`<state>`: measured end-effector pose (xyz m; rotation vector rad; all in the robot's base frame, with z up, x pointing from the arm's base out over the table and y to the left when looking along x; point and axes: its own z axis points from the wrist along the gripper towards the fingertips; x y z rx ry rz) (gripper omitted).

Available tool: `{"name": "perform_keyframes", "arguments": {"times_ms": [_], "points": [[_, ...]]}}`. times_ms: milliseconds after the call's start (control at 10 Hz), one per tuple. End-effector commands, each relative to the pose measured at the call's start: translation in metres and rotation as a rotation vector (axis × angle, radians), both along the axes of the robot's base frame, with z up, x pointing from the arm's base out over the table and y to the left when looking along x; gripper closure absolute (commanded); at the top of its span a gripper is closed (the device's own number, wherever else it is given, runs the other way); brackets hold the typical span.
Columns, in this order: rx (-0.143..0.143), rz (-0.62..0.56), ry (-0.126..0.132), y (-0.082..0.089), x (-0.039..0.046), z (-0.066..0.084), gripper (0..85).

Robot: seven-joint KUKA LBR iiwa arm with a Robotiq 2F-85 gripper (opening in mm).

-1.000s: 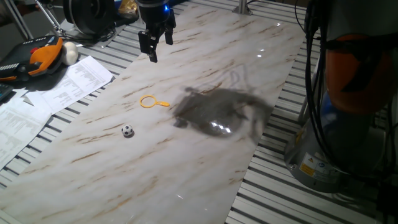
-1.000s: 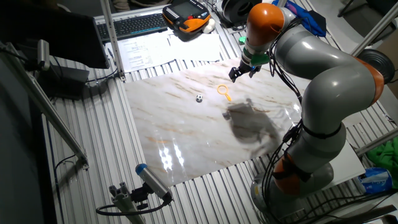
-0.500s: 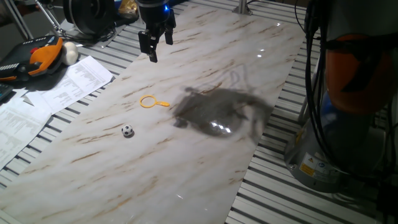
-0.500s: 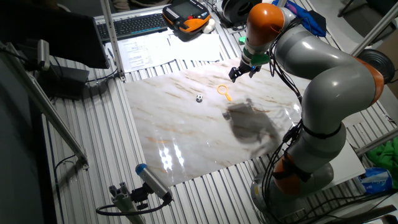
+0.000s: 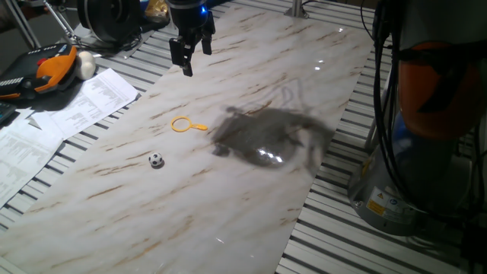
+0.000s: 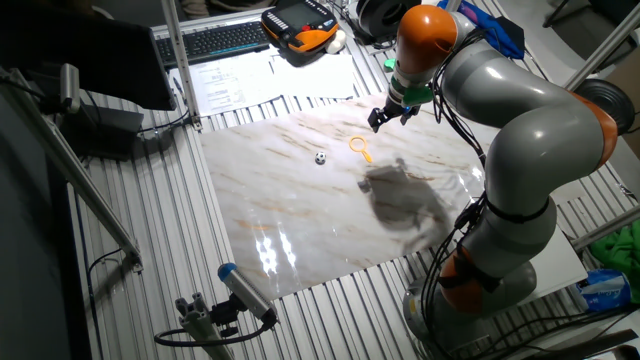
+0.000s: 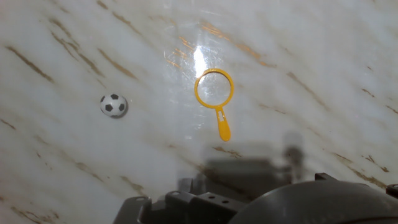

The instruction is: Attach the bubble ring to the ball

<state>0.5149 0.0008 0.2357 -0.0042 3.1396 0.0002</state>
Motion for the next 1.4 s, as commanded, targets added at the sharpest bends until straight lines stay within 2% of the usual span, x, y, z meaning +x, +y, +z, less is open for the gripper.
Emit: {"name": "perform_keyframes", "arguments": {"times_ms": [0,400,800,900,1000,1300], "points": [[-0.025,-0.177,-0.010,0.000,0.0000,0.000,85.0],[-0.025,-0.177,-0.007,0.001,-0.0013,0.002,85.0],[-0.023,-0.171,-0.016,-0.003,-0.0009,-0.005,85.0],[-0.024,-0.171,-0.018,-0.005,-0.0022,-0.008,85.0],[-0.019,-0.167,-0.031,-0.008,-0.0035,-0.015,85.0],[-0.025,-0.163,-0.042,-0.006,0.0018,-0.028,85.0]]}}
